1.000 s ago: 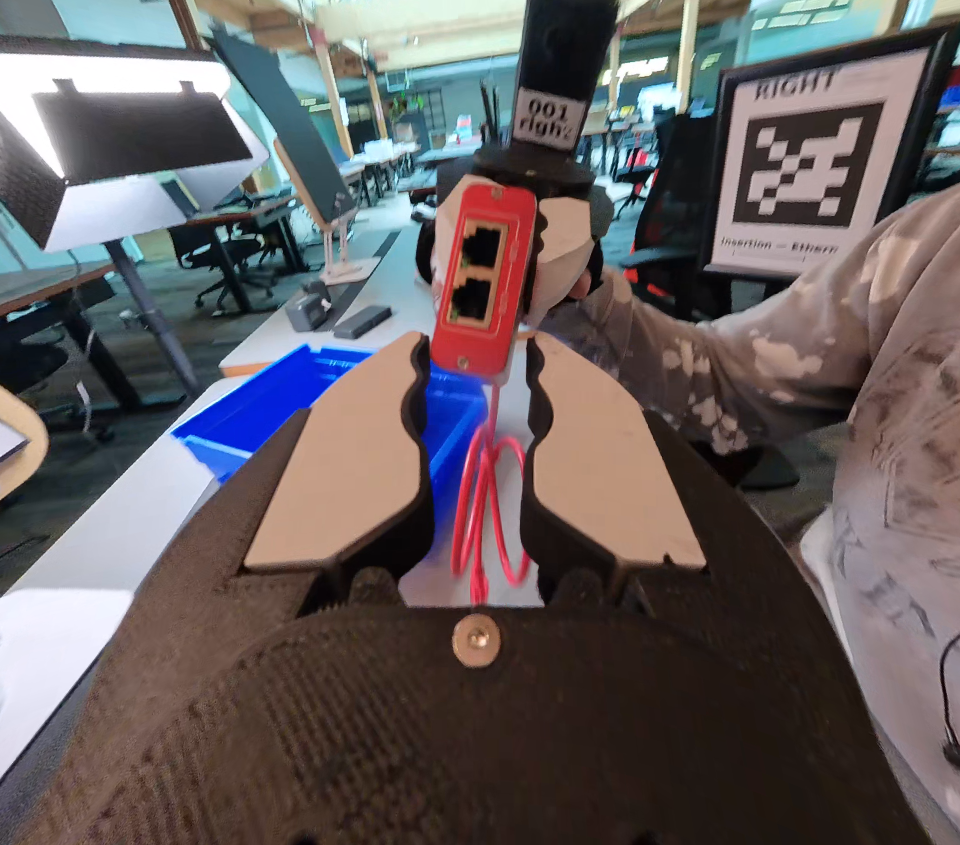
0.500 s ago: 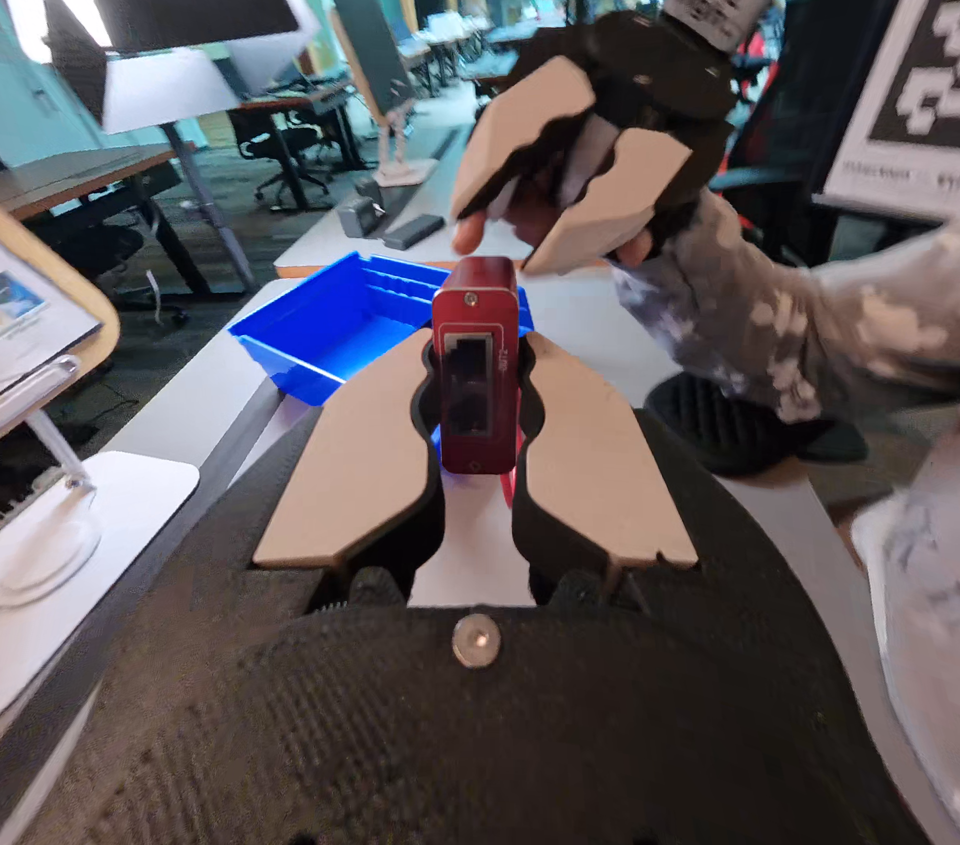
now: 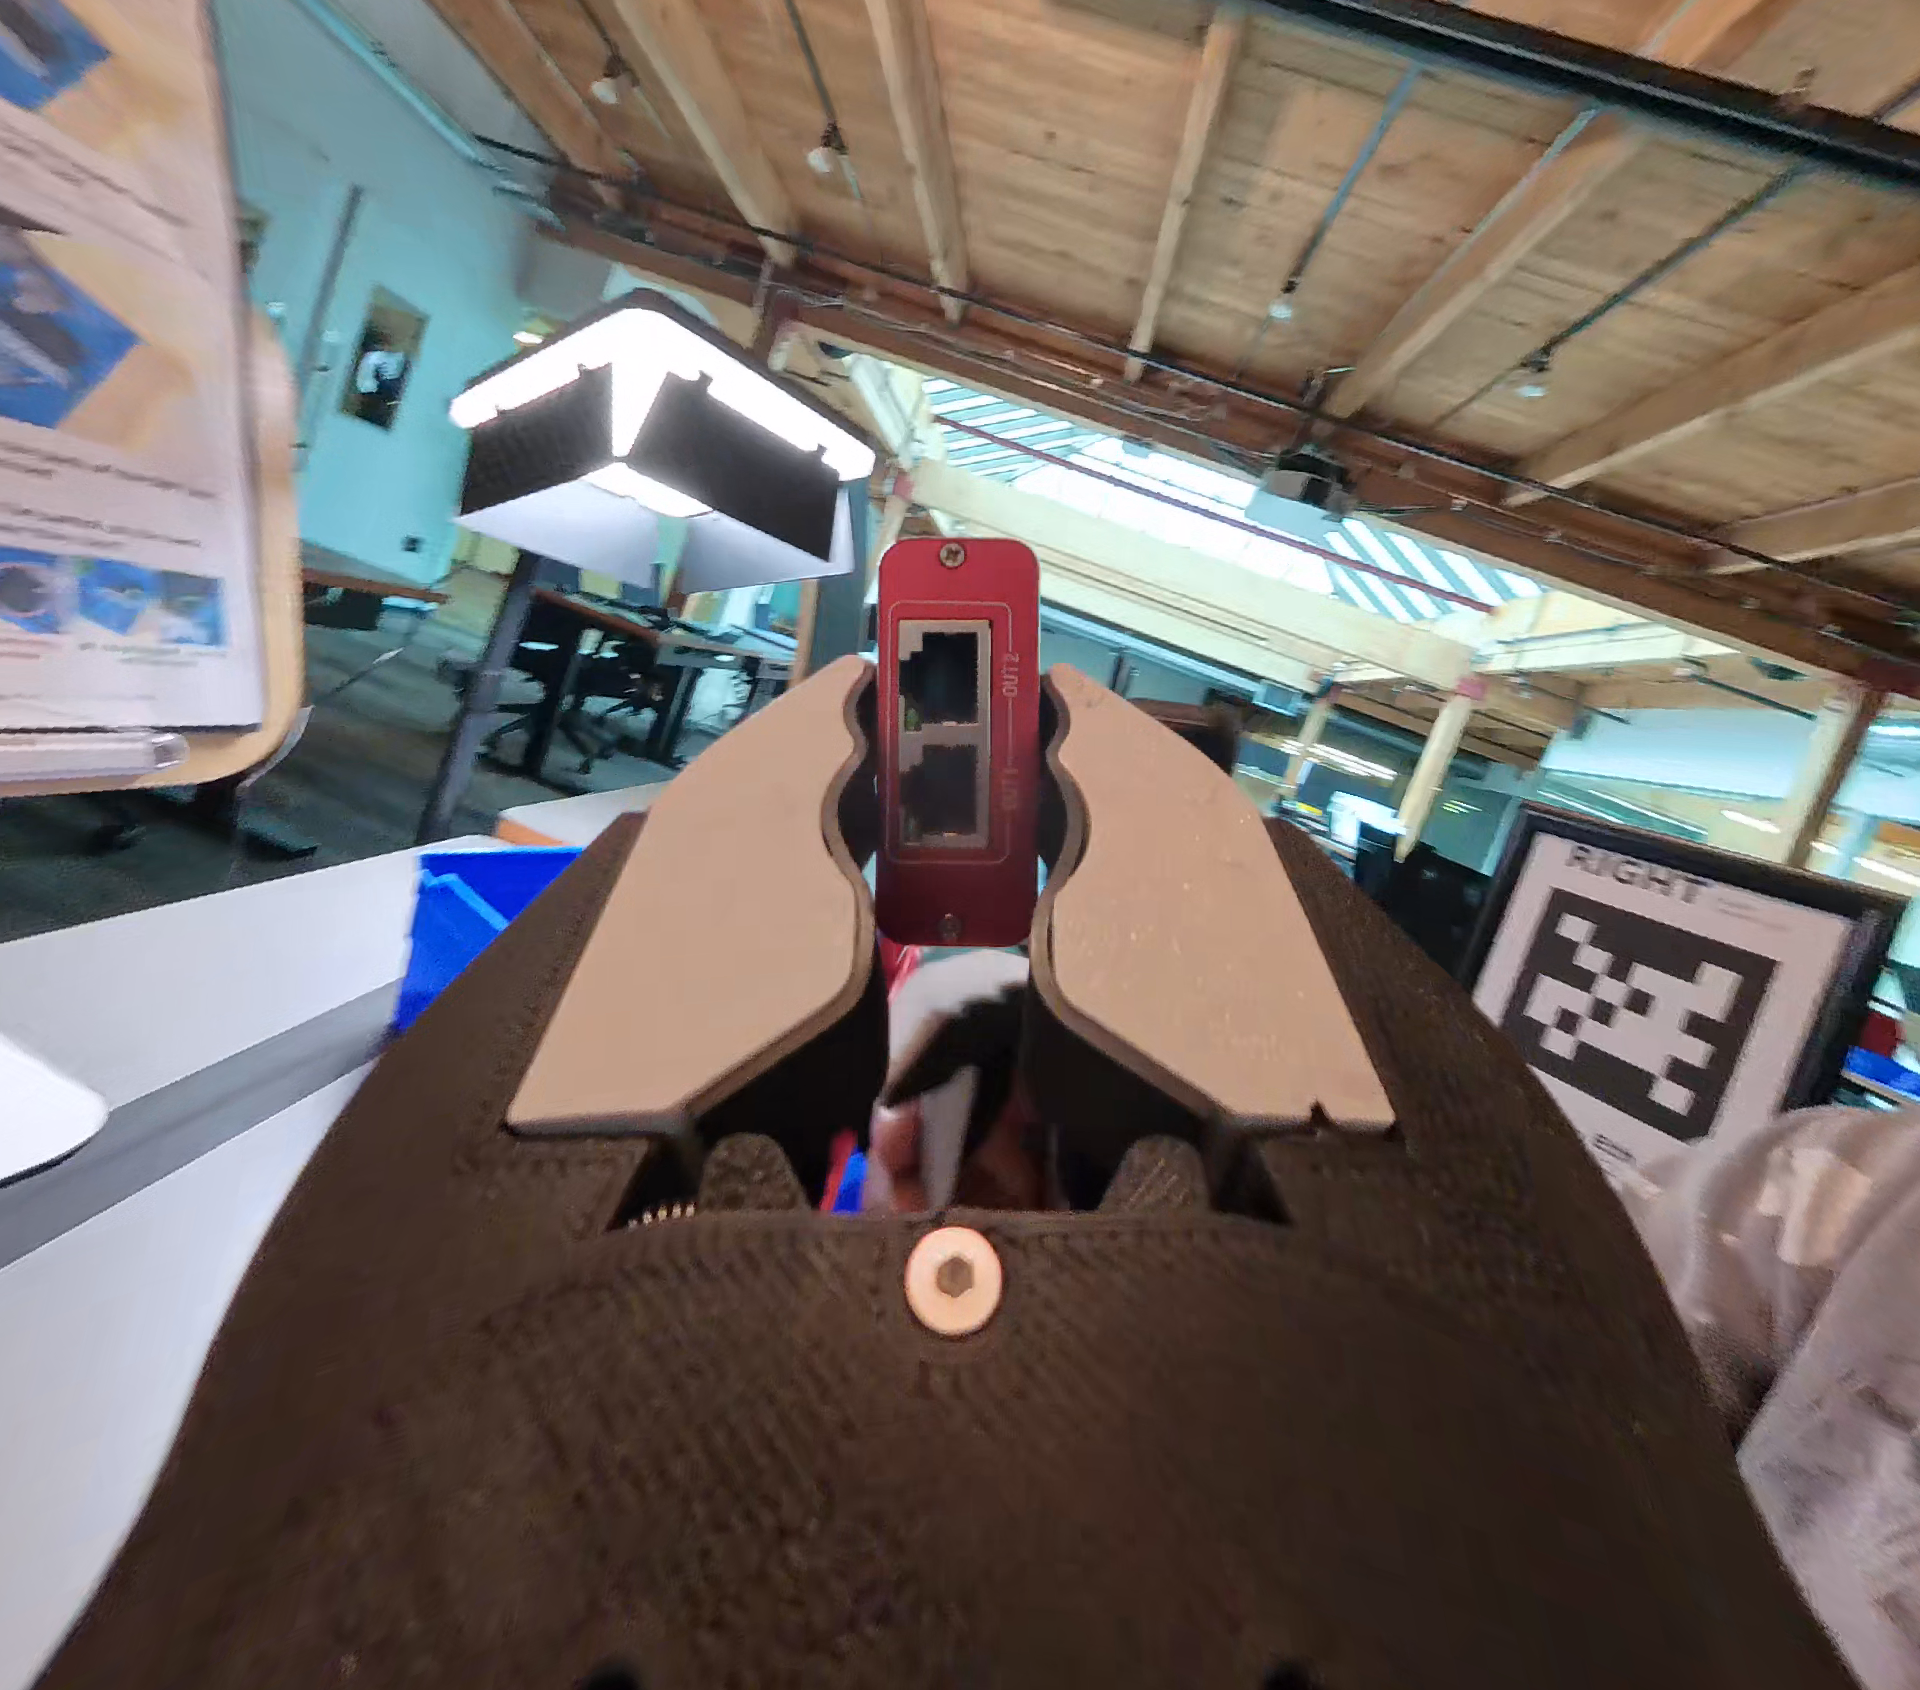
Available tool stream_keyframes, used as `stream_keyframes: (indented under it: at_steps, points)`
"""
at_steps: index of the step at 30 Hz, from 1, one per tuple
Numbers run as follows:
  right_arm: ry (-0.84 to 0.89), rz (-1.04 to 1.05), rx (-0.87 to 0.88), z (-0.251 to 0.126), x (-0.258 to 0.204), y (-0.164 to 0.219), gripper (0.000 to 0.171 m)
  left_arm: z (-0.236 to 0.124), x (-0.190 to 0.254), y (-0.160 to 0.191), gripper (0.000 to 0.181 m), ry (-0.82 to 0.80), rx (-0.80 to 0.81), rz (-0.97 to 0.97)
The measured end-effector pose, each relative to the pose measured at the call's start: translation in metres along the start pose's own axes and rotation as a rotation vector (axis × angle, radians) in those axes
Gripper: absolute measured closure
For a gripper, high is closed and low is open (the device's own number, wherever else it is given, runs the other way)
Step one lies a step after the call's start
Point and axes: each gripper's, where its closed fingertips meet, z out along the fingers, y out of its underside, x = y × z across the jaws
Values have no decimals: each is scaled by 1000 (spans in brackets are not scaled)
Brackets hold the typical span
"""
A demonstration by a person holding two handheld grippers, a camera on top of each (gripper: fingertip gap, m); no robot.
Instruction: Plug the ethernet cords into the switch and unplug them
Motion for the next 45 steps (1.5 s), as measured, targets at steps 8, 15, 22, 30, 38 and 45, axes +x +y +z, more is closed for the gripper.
stream_keyframes:
  at_steps: [8, 15, 22, 30, 38, 45]
  points:
    - [-77, -20, 176, -44, -3, -56, 144, 23, 39, 32, 154, 156, -103, 41]
    - [-73, -198, 58, -63, -12, -66, 144, 14, 54, 23, 152, 140, -247, 225]
    - [-121, -184, 33, -57, -18, -57, 144, 13, 56, 31, 154, 108, -347, 274]
    - [-145, -129, 28, -59, -11, -53, 143, 19, 48, 49, 155, 94, -405, 233]
    - [-121, -176, 38, -62, -10, -56, 144, 15, 47, 39, 150, 92, -364, 253]
    - [-80, -196, 74, -81, -2, -75, 144, -35, 4, -21, 145, -183, -399, 453]
